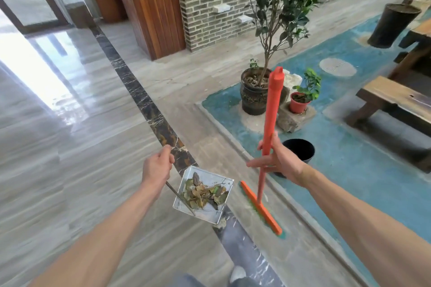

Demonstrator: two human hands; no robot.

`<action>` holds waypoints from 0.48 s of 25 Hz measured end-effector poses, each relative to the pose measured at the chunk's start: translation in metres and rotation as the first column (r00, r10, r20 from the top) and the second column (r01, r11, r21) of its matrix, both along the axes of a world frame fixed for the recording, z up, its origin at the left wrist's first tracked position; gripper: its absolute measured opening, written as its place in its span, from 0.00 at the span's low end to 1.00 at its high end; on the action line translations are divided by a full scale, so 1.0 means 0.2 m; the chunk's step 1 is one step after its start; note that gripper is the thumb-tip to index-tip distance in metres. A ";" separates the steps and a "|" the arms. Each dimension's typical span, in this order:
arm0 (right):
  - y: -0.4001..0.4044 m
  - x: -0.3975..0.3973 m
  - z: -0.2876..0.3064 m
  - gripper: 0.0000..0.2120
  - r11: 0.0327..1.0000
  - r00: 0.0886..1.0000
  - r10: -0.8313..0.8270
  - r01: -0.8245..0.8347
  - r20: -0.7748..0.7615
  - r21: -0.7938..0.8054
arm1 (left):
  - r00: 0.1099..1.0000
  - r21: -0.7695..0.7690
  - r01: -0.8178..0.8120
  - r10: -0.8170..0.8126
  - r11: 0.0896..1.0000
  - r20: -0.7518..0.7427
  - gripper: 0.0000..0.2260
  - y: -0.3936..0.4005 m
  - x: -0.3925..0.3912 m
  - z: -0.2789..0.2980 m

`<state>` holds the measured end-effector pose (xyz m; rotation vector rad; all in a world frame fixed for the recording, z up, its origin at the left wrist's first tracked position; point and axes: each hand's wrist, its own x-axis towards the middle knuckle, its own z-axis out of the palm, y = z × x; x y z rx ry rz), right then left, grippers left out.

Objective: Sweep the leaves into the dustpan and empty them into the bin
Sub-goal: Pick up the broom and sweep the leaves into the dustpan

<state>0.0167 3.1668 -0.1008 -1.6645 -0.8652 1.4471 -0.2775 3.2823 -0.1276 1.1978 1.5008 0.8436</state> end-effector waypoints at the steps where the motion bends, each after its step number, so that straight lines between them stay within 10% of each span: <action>1: 0.07 0.06 0.02 0.26 0.998 0.998 -0.038 0.036 0.049 0.045 | 1.000 0.007 -0.001 0.001 1.000 0.003 0.19 0.07 0.05 0.00; 12: 1.24 0.52 -0.18 0.09 0.998 0.832 -0.053 0.061 0.552 0.004 | 0.998 0.013 -0.007 0.007 1.000 0.062 0.19 1.31 0.49 -0.21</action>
